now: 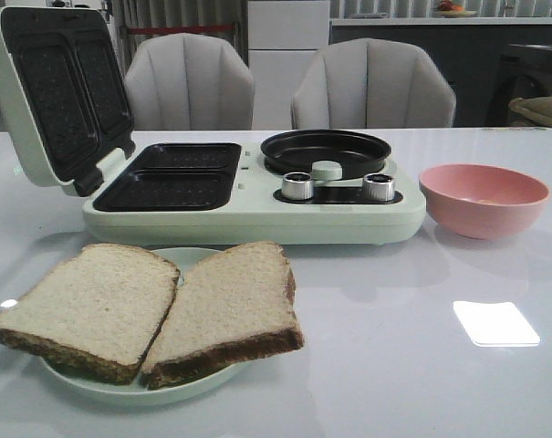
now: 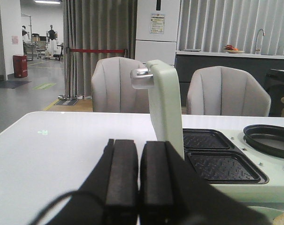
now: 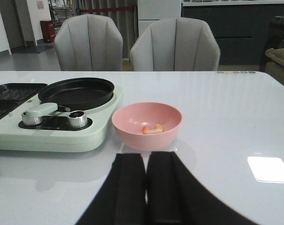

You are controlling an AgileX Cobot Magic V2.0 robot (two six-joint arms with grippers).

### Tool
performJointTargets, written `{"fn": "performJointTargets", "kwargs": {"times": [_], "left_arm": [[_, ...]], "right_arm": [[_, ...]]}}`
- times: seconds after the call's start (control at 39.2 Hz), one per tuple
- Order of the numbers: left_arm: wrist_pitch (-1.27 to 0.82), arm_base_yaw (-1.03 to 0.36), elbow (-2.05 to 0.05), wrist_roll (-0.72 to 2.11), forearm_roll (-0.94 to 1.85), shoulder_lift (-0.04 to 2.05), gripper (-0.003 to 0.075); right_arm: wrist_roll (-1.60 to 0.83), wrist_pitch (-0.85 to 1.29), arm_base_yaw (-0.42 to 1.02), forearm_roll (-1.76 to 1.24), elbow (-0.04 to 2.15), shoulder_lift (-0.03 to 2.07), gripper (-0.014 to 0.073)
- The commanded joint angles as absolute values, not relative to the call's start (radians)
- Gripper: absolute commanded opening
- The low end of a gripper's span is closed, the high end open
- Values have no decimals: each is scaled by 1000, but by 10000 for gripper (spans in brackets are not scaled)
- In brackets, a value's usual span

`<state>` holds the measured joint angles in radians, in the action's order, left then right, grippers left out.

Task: Make breakfast with bread and shrimp

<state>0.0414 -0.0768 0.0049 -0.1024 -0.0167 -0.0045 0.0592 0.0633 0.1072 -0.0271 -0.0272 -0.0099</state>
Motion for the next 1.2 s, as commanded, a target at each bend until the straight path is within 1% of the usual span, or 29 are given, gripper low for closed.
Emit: {"fn": "performJointTargets", "kwargs": {"times": [0.0,0.71,0.84,0.94,0.99,1.07,1.17], "left_arm": [[123,-76,26,-104,-13,-21,114],[123,-76,26,-104,-13,-21,114],[179,-76,26,-104,-14,-21,114],[304,-76,26,-104,-10,-21,114],[334,-76,21,-104,-8,-21,114],[308,-76,-19,-104,56,-19,114],[202,-76,-114,-104,60,-18,114]], "right_arm": [[56,-11,104,-20,-9,-32,164],[56,-11,104,-20,-9,-32,164],[56,-11,104,-20,-9,-32,164],[56,-11,104,-20,-9,-32,164],[56,-11,104,-20,-9,-32,164],[56,-11,104,-20,-9,-32,164],[56,-11,104,-20,-9,-32,164]]}}
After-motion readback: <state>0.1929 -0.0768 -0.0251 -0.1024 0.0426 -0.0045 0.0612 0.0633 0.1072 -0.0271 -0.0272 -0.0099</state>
